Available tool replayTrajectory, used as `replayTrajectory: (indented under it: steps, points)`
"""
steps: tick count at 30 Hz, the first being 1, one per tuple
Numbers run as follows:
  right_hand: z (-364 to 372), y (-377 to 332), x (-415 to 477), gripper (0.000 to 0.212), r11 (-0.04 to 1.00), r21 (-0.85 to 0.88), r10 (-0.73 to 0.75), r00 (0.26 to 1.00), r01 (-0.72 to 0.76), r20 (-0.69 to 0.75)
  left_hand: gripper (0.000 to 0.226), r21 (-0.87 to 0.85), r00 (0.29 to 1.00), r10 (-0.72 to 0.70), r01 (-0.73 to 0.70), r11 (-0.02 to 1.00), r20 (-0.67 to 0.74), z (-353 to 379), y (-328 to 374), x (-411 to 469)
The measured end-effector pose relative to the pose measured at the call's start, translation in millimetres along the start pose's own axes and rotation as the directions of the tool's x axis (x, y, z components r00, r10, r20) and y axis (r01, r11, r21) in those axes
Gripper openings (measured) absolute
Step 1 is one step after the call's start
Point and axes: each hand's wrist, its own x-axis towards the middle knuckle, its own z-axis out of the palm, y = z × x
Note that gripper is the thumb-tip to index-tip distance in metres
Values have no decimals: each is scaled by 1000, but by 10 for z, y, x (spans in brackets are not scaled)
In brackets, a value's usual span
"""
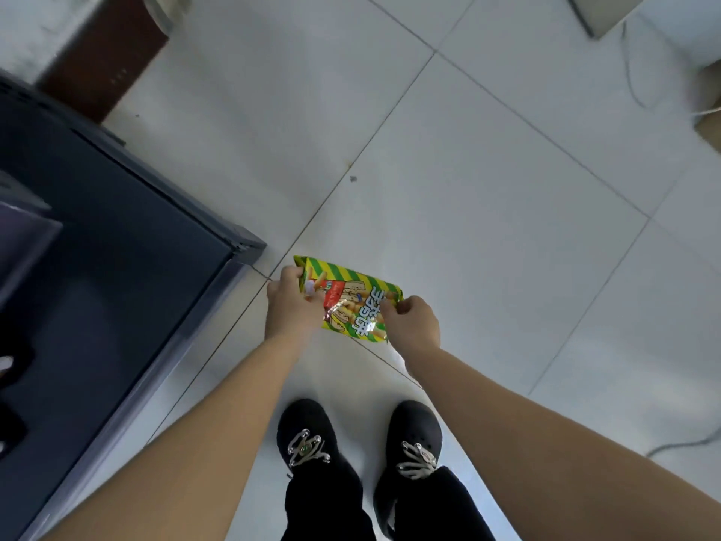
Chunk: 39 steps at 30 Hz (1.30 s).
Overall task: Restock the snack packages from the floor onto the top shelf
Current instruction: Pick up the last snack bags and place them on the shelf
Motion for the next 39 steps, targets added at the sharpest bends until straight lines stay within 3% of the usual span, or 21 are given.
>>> replayTrajectory:
  steps: [8,13,15,18,19,21,24,26,29,33,36,39]
  points:
    - [-762,-739,-1097,40,995,-89,-48,999,48,-1,30,-216,998,58,-63,974,-32,-1112,522,-1014]
    - [-1105,-1191,-1809,41,960,-219,-161,983,176,86,28,-579,1000,1,3,815,7,-1824,724,-1794]
    - [-1205,-1350,-2059,41,905,-345,-204,965,251,167,26,-621,1000,2,-17,784,-26,-2050,753,-2029]
    - [-1310,-1666,-2600,41,707,-576,-328,912,410,247,22,-641,996,-7,-50,766,-85,-2483,729,-2436]
    - [-1297,-1756,-2781,42,674,-559,-396,875,483,279,22,-646,996,-9,-52,761,-90,-2619,714,-2568]
    - [-1173,-1906,-3133,50,693,-341,-485,761,635,431,20,-662,996,-16,-44,748,-85,-2877,656,-2808]
    - [-913,-2030,-3650,70,821,13,-411,576,571,707,18,-653,999,-16,-15,757,-42,-3205,559,-3168]
    - [-748,-2051,-3966,72,833,64,-364,458,549,811,17,-663,1000,-24,10,749,-13,-3387,432,-3418]
    - [-529,-2016,-4396,55,740,1,-320,351,673,880,14,-685,996,-74,19,728,-51,-3589,103,-3786]
    - [-164,-1795,-4969,29,728,-9,-305,336,685,891,22,-804,925,-259,-76,590,-278,-3669,-489,-4245]
    - [189,-1524,-5413,23,729,-2,-343,368,684,864,44,-874,861,-389,-119,470,-327,-3631,-978,-4640]
    - [518,-1186,-5857,15,734,26,-399,399,679,826,31,-896,789,-494,-154,417,-365,-3527,-1494,-5105]
